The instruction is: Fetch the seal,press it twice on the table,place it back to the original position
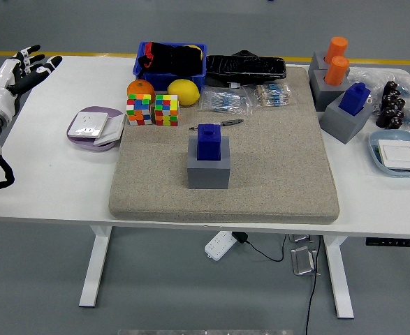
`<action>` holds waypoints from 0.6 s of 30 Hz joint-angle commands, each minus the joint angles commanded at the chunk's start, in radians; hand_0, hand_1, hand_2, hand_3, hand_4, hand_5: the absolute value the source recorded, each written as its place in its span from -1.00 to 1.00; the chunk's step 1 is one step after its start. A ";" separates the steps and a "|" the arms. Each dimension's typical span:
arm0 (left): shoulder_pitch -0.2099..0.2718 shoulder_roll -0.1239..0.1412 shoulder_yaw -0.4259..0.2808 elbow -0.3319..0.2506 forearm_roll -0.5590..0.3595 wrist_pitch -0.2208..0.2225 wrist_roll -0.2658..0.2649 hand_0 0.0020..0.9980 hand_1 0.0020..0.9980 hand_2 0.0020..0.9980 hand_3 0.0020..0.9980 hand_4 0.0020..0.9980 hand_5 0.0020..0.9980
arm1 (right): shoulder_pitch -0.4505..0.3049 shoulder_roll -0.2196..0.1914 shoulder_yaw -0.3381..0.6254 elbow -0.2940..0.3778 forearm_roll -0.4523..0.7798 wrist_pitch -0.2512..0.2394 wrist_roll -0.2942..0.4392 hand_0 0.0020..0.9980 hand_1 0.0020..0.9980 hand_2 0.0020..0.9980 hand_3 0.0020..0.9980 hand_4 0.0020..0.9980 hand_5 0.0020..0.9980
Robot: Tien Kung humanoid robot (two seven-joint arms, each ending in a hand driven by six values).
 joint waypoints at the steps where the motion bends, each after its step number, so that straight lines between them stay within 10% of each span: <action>1: 0.000 0.000 0.001 0.000 0.000 0.000 0.000 0.93 0.82 0.79 0.86 0.80 0.04 | 0.000 0.000 0.000 0.000 0.000 0.000 0.000 0.67 0.48 0.47 0.42 0.60 0.19; 18: -0.015 0.002 0.010 0.002 0.000 -0.001 0.004 0.92 0.82 0.79 0.85 0.79 0.02 | 0.003 0.000 0.005 0.000 0.000 0.002 -0.002 0.67 0.48 0.47 0.42 0.60 0.19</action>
